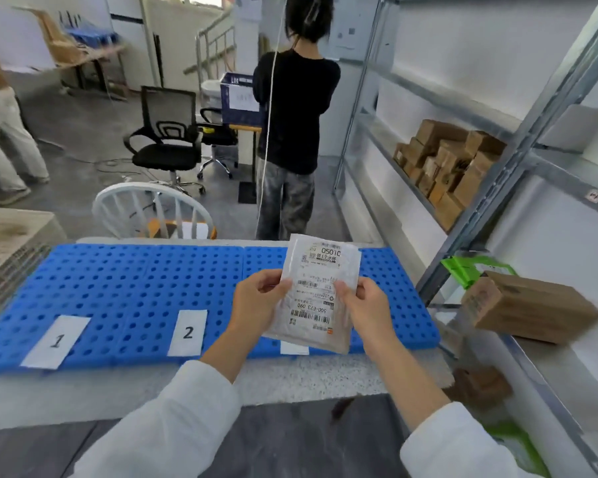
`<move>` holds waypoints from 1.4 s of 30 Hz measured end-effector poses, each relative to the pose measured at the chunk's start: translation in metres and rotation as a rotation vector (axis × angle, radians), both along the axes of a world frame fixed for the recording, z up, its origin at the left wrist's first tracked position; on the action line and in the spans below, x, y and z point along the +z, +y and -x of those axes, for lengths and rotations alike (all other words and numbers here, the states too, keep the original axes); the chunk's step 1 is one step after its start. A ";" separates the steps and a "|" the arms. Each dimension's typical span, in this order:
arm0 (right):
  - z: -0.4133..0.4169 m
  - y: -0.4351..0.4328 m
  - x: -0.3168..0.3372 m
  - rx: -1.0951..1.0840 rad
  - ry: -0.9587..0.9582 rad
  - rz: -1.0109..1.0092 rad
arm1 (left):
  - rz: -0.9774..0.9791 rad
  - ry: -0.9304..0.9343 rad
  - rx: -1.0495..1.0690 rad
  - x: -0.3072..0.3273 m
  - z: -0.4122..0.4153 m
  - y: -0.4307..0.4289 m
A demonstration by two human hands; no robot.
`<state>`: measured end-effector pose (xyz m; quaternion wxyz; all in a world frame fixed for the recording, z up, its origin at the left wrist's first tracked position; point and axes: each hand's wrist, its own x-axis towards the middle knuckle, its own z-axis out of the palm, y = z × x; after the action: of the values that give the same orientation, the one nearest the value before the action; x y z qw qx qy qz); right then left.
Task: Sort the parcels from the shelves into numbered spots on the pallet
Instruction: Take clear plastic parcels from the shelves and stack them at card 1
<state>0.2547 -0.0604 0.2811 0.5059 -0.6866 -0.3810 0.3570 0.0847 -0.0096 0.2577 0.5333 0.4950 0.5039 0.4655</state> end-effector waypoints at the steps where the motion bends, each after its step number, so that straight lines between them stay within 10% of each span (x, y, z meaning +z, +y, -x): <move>1: 0.019 -0.002 -0.002 0.040 -0.008 0.002 | -0.002 0.003 0.027 -0.004 0.022 -0.008; 22: 0.293 0.021 -0.035 0.568 0.011 0.030 | -0.036 0.018 0.551 -0.017 0.294 -0.085; 42: 0.396 0.224 -0.086 0.639 0.158 0.145 | 0.153 0.087 0.661 -0.038 0.390 0.111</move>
<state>-0.1412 0.1637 0.1954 0.3462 -0.5369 -0.5103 0.5758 -0.3051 0.1014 0.2201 0.3672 0.2828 0.6930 0.5523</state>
